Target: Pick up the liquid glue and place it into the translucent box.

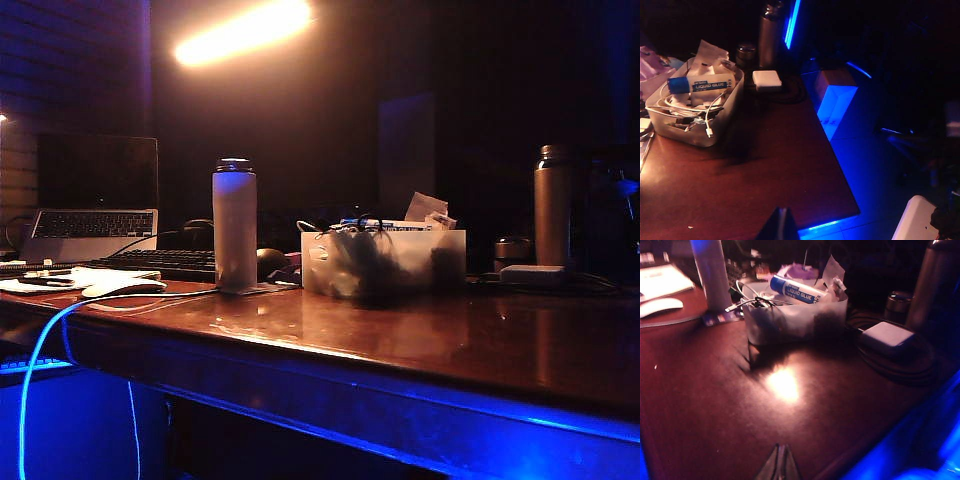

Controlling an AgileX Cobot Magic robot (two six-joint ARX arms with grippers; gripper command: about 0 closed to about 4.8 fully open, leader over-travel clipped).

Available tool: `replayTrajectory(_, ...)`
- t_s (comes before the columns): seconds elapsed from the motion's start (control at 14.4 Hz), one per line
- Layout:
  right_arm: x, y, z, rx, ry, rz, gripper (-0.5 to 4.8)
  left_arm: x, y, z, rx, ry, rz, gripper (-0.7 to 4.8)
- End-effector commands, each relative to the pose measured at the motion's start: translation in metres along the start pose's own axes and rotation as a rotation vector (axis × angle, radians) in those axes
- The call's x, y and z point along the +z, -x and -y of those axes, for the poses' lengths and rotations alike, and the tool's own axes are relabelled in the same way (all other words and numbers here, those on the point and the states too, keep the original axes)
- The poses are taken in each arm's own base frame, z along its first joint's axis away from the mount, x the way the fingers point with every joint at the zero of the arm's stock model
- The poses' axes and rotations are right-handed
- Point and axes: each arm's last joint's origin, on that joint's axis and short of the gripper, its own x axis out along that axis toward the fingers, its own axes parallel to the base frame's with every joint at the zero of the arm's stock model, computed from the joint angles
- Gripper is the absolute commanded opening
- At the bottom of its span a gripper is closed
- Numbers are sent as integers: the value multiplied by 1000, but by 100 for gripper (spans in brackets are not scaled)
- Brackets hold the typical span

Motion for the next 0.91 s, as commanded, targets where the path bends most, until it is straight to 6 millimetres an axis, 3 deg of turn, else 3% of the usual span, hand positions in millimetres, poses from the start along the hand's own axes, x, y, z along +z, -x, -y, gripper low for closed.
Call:
replayTrajectory(0.07, -13, -10, 0, -9, -98, 87, -1, 2, 2, 1, -3, -14, 15, -5)
replayTrajectory(0.28, -45, -23, 0, -15, -101, -3, -1, 2, 2, 1, -3, -14, 15, -5)
replayTrajectory(0.56, -71, -30, 0, -15, -99, -81, 0, 2, 2, 1, -3, -14, 15, -5)
replayTrajectory(0.91, -71, -31, 0, -19, -98, -84, 0, 2, 2, 1, -1, -14, 15, -5)
